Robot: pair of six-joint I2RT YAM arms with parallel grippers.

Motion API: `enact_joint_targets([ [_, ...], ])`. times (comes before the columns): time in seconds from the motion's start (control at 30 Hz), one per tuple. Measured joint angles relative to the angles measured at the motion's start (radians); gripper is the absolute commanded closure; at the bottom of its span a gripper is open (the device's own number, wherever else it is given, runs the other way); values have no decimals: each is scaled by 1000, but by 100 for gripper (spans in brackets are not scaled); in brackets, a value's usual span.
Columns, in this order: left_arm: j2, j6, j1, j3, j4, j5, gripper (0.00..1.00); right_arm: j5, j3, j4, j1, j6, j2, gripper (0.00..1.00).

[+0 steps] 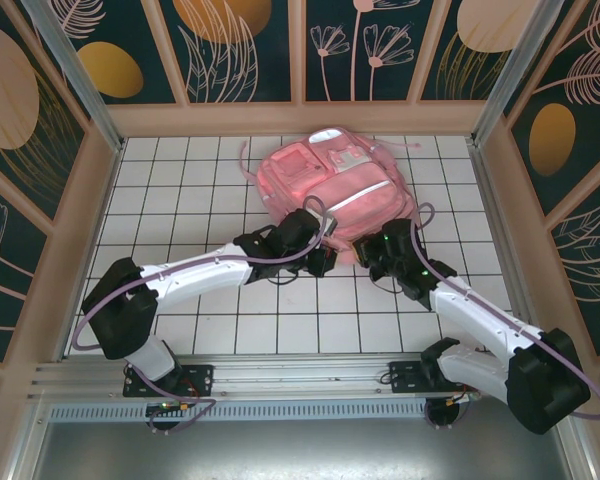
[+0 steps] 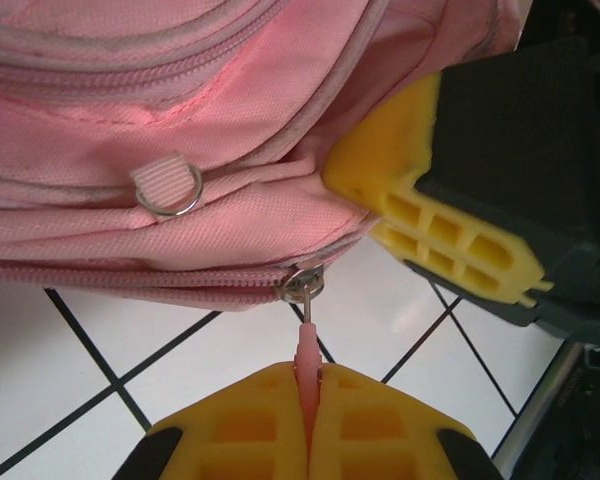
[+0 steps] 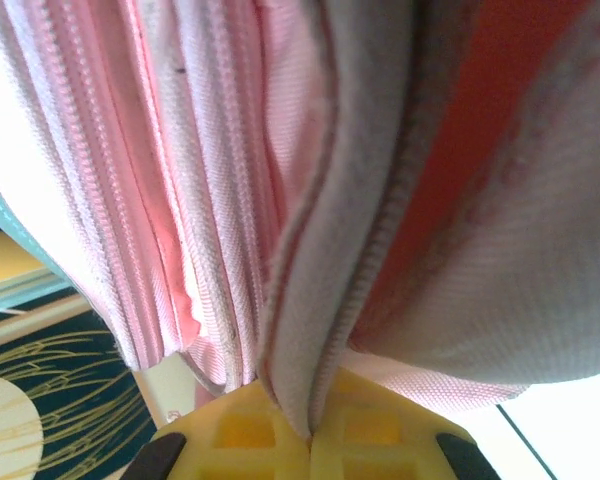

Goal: Pack the student bag
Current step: Zip the student bag at the center of the table.

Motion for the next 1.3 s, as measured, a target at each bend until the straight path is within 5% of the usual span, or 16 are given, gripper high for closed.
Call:
enact_joint_targets([
  [0.47,-73,-15,68,-137,149,18,100,-81,1,-10,-76,-12,-41,100],
  [1.3,-47,-107,203,-175,151,19,100,-119,1,-32,-159,-35,-69,100],
])
